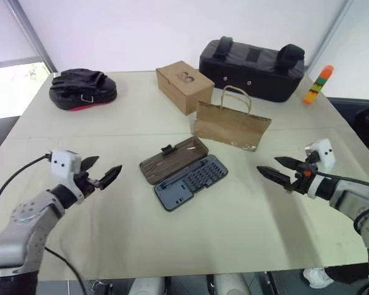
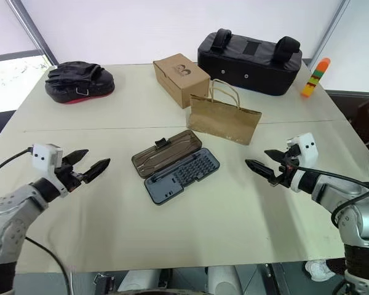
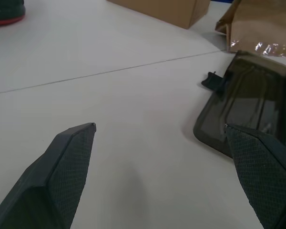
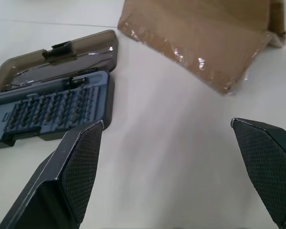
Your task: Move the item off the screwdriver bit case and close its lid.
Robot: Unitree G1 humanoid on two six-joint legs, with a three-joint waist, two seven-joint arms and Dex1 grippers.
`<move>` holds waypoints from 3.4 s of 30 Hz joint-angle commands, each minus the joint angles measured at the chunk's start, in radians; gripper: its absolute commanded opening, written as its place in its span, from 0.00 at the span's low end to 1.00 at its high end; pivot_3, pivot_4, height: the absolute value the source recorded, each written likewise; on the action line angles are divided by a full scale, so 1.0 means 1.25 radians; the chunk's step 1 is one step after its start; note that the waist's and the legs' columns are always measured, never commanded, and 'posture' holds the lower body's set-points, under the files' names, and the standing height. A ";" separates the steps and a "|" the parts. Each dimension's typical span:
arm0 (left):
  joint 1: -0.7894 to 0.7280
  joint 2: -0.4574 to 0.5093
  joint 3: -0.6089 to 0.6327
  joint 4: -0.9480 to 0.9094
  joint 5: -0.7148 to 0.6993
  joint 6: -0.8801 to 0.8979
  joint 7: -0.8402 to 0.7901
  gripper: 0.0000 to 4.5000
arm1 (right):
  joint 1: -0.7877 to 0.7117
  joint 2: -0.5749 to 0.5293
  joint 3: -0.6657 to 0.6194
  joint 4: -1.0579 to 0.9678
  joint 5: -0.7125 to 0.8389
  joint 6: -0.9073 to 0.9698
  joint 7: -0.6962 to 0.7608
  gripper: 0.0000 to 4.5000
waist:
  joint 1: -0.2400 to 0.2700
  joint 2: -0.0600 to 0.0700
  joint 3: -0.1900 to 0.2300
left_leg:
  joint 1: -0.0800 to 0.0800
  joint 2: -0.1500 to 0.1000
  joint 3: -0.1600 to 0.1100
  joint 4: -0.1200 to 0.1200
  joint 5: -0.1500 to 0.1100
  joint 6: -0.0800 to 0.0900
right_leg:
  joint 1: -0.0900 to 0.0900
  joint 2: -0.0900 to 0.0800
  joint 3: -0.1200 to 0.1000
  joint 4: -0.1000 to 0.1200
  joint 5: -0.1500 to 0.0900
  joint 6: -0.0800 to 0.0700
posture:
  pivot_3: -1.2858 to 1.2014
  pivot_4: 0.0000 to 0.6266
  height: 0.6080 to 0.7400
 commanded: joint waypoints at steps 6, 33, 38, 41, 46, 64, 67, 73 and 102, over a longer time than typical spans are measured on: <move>0.001 0.031 0.032 -0.068 -0.080 0.042 -0.043 1.00 | -0.028 -0.016 0.002 0.002 -0.044 -0.070 0.026 0.99 | 0.001 0.000 0.001 | 0.000 0.000 0.000 0.000 0.000 0.000 | 0.000 0.000 0.000 0.000 0.000 0.000 | 0.52 0.24 1.00; -0.025 0.065 0.023 -0.056 -0.079 0.048 -0.090 1.00 | -0.086 -0.022 0.031 0.005 -0.129 -0.131 0.034 0.99 | 0.000 0.001 0.001 | 0.000 0.000 0.000 0.000 0.000 0.000 | 0.000 0.000 0.000 0.000 0.000 0.000 | 0.52 0.24 1.00; -0.060 0.074 0.015 -0.054 -0.081 0.052 -0.094 1.00 | -0.192 -0.025 0.036 0.045 -0.161 -0.178 0.012 0.99 | -0.003 0.002 0.004 | 0.000 -0.001 0.000 0.000 0.000 0.000 | 0.000 0.000 0.000 0.000 0.000 0.000 | 0.52 0.24 1.00; -0.079 0.074 0.007 -0.045 -0.080 0.053 -0.099 1.00 | -0.282 -0.017 0.070 0.089 -0.195 -0.214 0.006 0.99 | -0.004 0.003 0.005 | 0.000 -0.001 0.001 0.001 0.000 -0.001 | 0.000 0.000 0.000 0.000 0.000 0.000 | 0.52 0.24 1.00; -0.088 0.069 -0.003 -0.049 -0.076 0.050 -0.107 1.00 | -0.381 0.020 0.138 0.166 -0.240 -0.271 0.021 0.99 | -0.003 0.002 0.005 | 0.000 0.000 0.000 -0.001 0.000 -0.001 | -0.001 0.002 0.000 0.000 0.001 0.002 | 0.52 0.24 1.00; -0.045 0.035 0.001 -0.085 -0.072 0.038 -0.061 1.00 | -0.483 0.094 0.204 0.314 -0.309 -0.375 0.038 0.57 | -0.001 0.002 0.005 | -0.004 -0.002 0.000 -0.003 0.001 -0.002 | -0.006 -0.001 0.000 0.000 0.001 0.002 | 0.52 0.24 1.00; -0.046 0.040 0.002 -0.093 -0.084 0.046 -0.064 1.00 | -0.490 0.100 0.205 0.326 -0.312 -0.386 0.038 0.22 | -0.002 0.002 0.005 | -0.004 -0.002 0.001 -0.003 0.001 -0.002 | -0.006 -0.001 0.000 0.000 0.001 0.002 | 0.52 0.24 1.00; -0.030 0.062 0.003 -0.116 -0.131 0.084 -0.097 1.00 | -0.505 0.112 0.206 0.353 -0.330 -0.405 0.025 0.01 | -0.005 0.002 0.005 | -0.004 -0.002 0.001 -0.006 0.002 -0.003 | -0.007 0.000 0.001 0.000 0.001 0.002 | 0.52 0.24 1.00; -0.153 0.040 -0.177 -0.135 -0.141 0.095 -0.136 1.00 | -0.600 -0.123 0.088 0.860 -0.475 -0.668 -0.217 0.01 | -0.005 0.002 0.005 | -0.004 -0.002 0.002 -0.007 0.006 -0.009 | -0.007 0.000 0.002 0.001 0.001 0.001 | 0.52 0.24 1.00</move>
